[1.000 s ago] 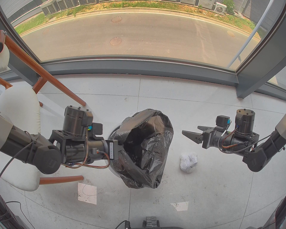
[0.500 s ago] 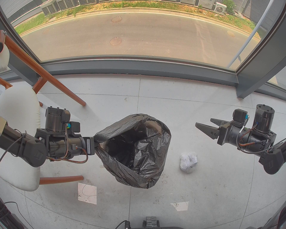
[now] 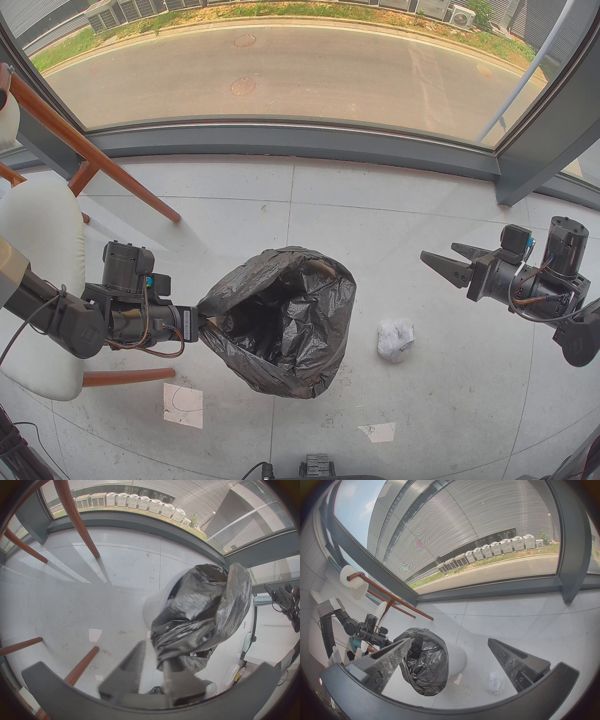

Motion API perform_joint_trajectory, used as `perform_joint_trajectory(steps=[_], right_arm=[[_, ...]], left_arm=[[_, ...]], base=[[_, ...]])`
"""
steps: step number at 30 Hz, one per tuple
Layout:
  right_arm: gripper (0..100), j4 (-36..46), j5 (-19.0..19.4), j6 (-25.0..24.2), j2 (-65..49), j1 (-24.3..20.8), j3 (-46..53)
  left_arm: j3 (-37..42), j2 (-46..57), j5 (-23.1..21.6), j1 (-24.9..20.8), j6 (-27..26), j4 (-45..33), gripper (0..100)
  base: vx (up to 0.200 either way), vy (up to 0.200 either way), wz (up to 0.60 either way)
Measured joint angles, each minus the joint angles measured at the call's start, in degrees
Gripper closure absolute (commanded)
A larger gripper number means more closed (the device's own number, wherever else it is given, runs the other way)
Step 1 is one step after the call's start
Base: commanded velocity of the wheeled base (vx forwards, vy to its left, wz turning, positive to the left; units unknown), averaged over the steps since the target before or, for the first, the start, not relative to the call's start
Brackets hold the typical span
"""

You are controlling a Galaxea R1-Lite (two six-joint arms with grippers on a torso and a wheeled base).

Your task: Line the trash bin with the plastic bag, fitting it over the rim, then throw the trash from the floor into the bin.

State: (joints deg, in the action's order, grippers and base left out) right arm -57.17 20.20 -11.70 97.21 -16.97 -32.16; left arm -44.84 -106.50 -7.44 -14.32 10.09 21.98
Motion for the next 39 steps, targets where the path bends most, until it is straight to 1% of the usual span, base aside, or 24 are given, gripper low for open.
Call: perform_joint_trajectory(steps=[9,18,20,22,31,35,39], right_arm=[[0,0.0,0.0,0.1,-1.1,0.3,0.9],[0,0.0,0.0,0.1,-2.2,0.8,1.5],[0,0.0,0.0,0.1,-2.2,0.9,1.5],[0,0.0,0.0,0.1,-2.4,1.0,1.8],[0,0.0,0.0,0.2,-2.5,1.1,2.3],[0,0.0,0.0,0.2,-2.6,1.1,2.8],[0,0.0,0.0,0.2,-2.6,1.1,3.1]], left_arm=[[0.0,-1.4,0.1,3.9,-4.0,0.0,0],[-0.3,-2.3,0.3,3.9,-4.6,1.1,0],[-0.4,-2.3,0.7,3.9,-4.6,1.0,0],[-0.7,-2.2,3.0,4.4,-4.6,1.0,0],[0.0,-1.9,4.3,6.9,-4.7,1.0,0],[1.0,-1.2,4.1,6.6,-4.8,1.0,0],[2.7,-0.3,3.1,4.0,-4.8,1.0,0]], base=[[0.0,0.0,0.0],[0.0,0.0,0.0],[0.0,0.0,0.0],[0.0,0.0,0.0],[0.0,0.0,0.0],[0.0,0.0,0.0],[0.0,0.0,0.0]])
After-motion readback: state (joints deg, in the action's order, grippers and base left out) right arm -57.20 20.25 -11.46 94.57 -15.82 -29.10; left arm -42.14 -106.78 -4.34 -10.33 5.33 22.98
